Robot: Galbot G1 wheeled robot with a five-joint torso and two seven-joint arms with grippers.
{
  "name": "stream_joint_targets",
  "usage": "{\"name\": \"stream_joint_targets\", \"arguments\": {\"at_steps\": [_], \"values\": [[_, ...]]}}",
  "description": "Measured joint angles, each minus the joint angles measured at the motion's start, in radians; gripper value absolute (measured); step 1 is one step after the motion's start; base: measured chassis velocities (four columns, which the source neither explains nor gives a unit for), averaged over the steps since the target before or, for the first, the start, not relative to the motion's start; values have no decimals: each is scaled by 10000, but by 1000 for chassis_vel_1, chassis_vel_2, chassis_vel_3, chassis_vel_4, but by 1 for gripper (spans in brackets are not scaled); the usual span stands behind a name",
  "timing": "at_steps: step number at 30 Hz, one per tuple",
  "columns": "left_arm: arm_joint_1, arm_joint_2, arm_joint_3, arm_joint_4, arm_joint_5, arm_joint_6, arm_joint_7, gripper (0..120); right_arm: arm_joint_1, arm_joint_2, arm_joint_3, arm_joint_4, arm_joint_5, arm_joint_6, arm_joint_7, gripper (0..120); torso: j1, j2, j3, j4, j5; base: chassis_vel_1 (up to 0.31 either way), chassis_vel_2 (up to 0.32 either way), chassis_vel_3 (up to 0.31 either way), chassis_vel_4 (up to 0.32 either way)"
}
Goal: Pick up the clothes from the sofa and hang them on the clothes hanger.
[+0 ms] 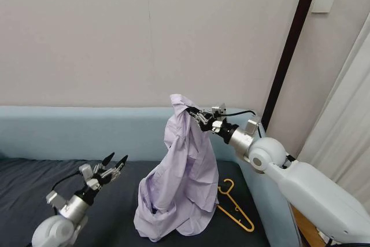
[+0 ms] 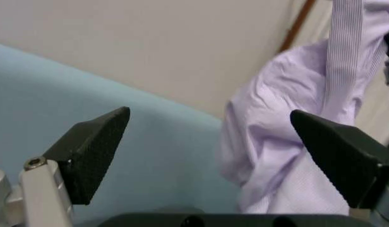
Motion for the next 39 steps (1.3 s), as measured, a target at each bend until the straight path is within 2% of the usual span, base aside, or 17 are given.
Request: {"name": "stream_joint_targets", "arguments": {"at_steps": [1, 2, 5, 6, 8, 10, 11, 12, 14, 16, 18, 24, 27, 29, 32, 35, 39], "values": [[-385, 37, 368, 285, -93, 341, 518, 100, -130, -129, 145, 33, 33, 128, -253, 0, 0, 0, 1, 0, 1, 0, 0, 0, 0], [-385, 37, 368, 285, -93, 341, 518, 100, -130, -129, 145, 33, 33, 128, -253, 0, 0, 0, 1, 0, 1, 0, 0, 0, 0], [-1526, -67, 1457, 1535, 337, 1101, 2356, 100, -630, -504, 702, 94, 168, 362, -1196, 0, -1, 0, -1, 6, 2, 0, 0, 0, 0], [-1526, -67, 1457, 1535, 337, 1101, 2356, 100, -630, -504, 702, 94, 168, 362, -1196, 0, -1, 0, -1, 6, 2, 0, 0, 0, 0], [-2263, -304, 2057, 2666, 916, 1338, 3499, 100, -890, -749, 931, 246, 213, 401, -1526, 0, -1, 0, 0, 8, -4, 0, 0, 0, 0], [-2775, -528, 2353, 3548, 1320, 1491, 4284, 100, -988, -860, 1002, 376, 236, 404, -1669, 0, 0, 0, 0, 3, -2, 0, 0, 0, 0], [-3009, -674, 2410, 4007, 1500, 1584, 4644, 100, -1015, -895, 1011, 443, 273, 404, -1717, 0, 0, 0, 0, 9, 3, 0, 0, 0, 0], [-3009, -674, 2410, 4007, 1500, 1584, 4644, 100, -1015, -895, 1011, 443, 273, 404, -1717, 0, 0, 0, 0, 9, 3, 0, 0, 0, 0], [-3719, -1166, 2626, 5171, 1809, 1793, 5114, 100, -1175, -1034, 1086, 726, 349, 397, -1842, 0, 0, 0, 0, 15, -4, 0, 0, 0, 0], [-4160, -1446, 2857, 5750, 1854, 1930, 5257, 100, -1306, -1158, 1127, 947, 353, 394, -1985, 0, 0, -1, 0, 6, 0, 0, 0, 0, 0], [-4349, -1577, 3026, 5991, 1883, 1980, 5354, 100, -1333, -1207, 1139, 1057, 351, 394, -2104, 0, -1, 0, -1, 1, 3, 0, 0, 0, 0], [-4769, -1980, 3547, 6781, 2244, 2086, 5914, 100, -1314, -1307, 1174, 1417, 422, 401, -2313, 0, -1, -1, -1, 9, 1, 0, 0, 0, 0], [-4996, -2372, 3673, 7538, 3225, 2057, 6797, 100, -1274, -1378, 1181, 1611, 472, 403, -2325, 0, -1, -1, -1, 10, -1, 0, 0, 0, 0], [-5057, -2502, 3638, 7742, 3452, 2029, 6992, 100, -1274, -1390, 1181, 1650, 491, 402, -2325, 0, -2, 0, -1, 11, 0, 0, 0, 0, 0], [-5315, -3154, 3489, 8551, 4120, 1879, 7331, 100, -1281, -1424, 1136, 1860, 553, 357, -2297, 0, -1, 0, -1, 6, 0, 0, 0, 0, 0], [-5341, -3368, 3502, 8595, 4200, 1859, 7394, 100, -1274, -1430, 1091, 1894, 549, 323, -2263, 0, -1, 0, -1, 4, -3, 0, 0, 0, 0], [-5003, -3306, 3692, 7873, 3911, 1945, 7646, 100, -1201, -1419, 1009, 1653, 402, 326, -2213, 0, -1, -1, -1, 3, -2, 0, 0, 0, 0]]}}
